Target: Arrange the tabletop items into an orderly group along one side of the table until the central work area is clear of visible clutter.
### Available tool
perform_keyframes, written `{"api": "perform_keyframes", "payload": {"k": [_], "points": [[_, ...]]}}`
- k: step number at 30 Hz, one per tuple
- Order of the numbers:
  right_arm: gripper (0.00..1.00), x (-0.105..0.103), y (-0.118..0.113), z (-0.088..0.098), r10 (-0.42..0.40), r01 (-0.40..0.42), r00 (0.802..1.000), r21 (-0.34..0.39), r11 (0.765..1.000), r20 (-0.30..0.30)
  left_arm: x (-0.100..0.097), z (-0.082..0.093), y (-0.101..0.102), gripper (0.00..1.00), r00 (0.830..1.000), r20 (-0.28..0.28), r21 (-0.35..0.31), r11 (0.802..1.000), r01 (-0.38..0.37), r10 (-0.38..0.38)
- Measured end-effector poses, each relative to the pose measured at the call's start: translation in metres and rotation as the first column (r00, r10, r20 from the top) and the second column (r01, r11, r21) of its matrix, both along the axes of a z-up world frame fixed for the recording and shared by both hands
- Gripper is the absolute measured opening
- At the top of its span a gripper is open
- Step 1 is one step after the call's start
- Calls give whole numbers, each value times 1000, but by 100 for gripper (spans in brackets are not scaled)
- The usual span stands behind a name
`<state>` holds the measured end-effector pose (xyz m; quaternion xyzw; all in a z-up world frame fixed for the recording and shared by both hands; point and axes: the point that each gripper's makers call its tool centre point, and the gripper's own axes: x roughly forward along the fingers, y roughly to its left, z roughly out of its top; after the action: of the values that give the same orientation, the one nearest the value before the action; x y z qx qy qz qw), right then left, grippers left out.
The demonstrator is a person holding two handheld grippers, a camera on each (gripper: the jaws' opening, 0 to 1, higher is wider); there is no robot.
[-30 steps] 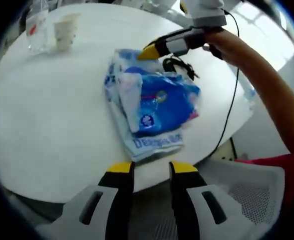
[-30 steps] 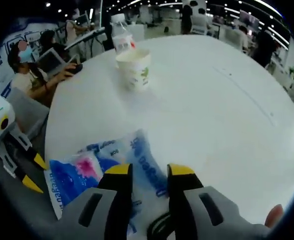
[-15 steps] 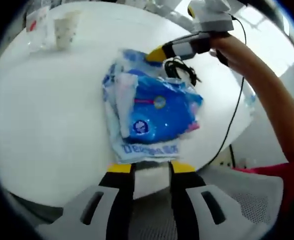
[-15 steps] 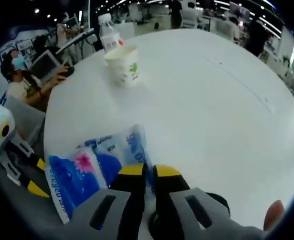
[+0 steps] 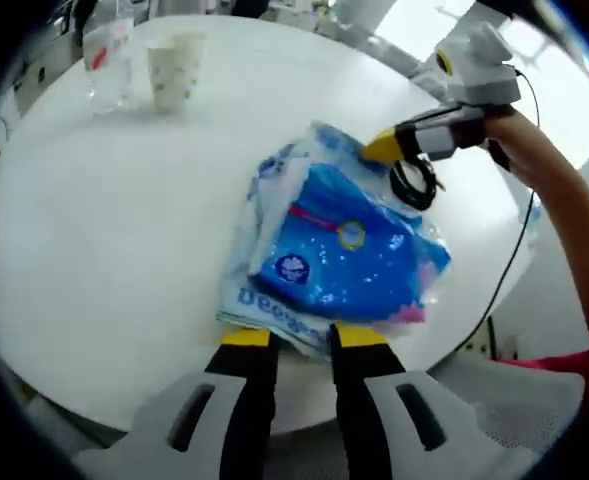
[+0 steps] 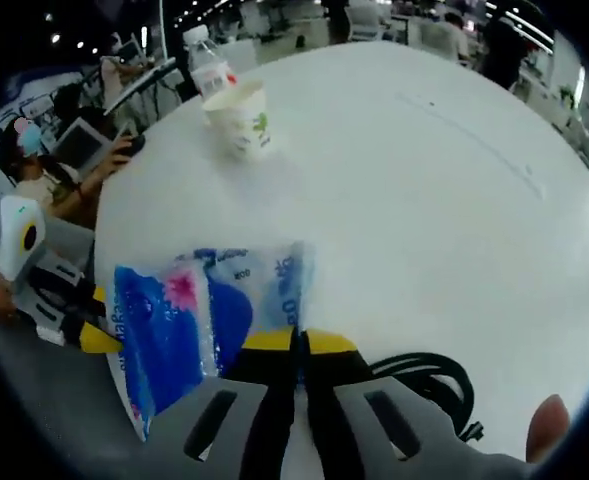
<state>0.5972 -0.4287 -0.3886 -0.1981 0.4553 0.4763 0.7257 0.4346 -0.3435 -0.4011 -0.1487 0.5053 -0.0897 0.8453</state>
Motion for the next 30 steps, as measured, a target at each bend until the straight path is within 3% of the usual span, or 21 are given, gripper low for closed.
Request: {"api": "perform_keyframes", "payload": {"k": [9, 12, 30], "points": [[8, -6, -6, -5, 21, -21, 1000, -7, 1000, -12, 15, -1, 16, 10, 998, 31, 35, 998, -47, 46], [5, -7, -9, -7, 18, -18, 1000, -17, 1000, -10, 18, 0, 20, 9, 998, 44, 57, 997, -45, 42], [2, -23, -29, -4, -151, 153, 983, 11, 988, -103, 64, 12, 45, 0, 991, 130, 113, 993, -26, 11]]}}
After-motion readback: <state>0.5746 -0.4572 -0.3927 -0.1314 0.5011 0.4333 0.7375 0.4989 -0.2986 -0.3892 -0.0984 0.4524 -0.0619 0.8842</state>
